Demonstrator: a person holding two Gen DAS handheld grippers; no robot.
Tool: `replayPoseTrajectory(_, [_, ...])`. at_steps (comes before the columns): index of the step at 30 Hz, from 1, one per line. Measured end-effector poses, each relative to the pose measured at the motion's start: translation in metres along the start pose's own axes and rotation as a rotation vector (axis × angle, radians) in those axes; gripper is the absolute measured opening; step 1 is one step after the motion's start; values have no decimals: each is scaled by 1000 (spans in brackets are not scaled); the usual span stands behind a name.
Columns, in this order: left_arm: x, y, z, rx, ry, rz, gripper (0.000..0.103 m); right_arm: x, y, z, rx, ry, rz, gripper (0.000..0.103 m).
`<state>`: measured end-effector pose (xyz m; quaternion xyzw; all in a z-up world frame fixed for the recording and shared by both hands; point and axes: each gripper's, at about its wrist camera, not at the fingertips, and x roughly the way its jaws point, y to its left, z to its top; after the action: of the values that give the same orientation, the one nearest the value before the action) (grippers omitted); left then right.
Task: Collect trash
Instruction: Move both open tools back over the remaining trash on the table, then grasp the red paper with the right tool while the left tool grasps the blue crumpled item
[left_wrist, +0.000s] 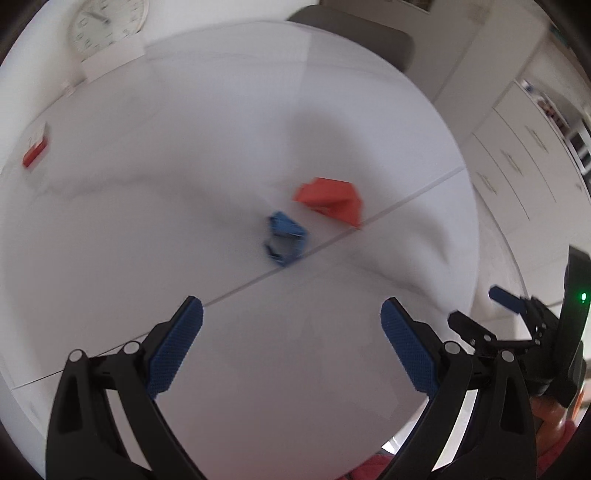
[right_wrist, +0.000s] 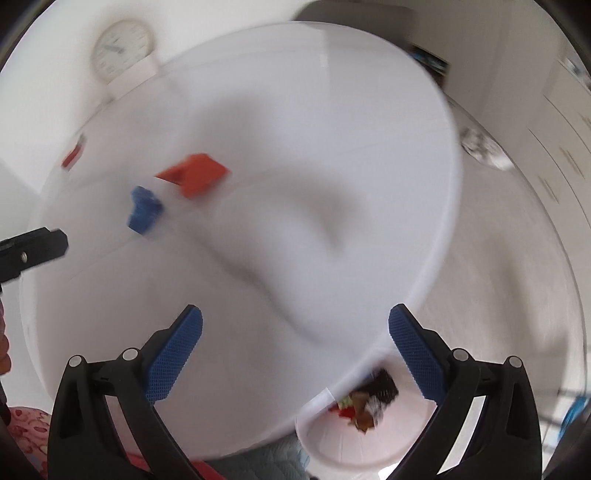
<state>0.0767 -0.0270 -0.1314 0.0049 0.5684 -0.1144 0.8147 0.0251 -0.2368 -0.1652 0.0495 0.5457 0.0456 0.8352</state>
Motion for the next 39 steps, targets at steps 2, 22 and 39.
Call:
replayPoseTrajectory(2, [3, 8, 4, -12, 5, 8, 93, 9, 13, 16, -46, 6, 11, 100])
replayPoseTrajectory(22, [51, 29, 26, -63, 97, -20, 93, 91, 95, 105, -449, 63, 81, 73])
replayPoseTrajectory(39, [76, 9, 39, -4, 98, 0, 93, 68, 57, 103, -270, 46, 123, 50])
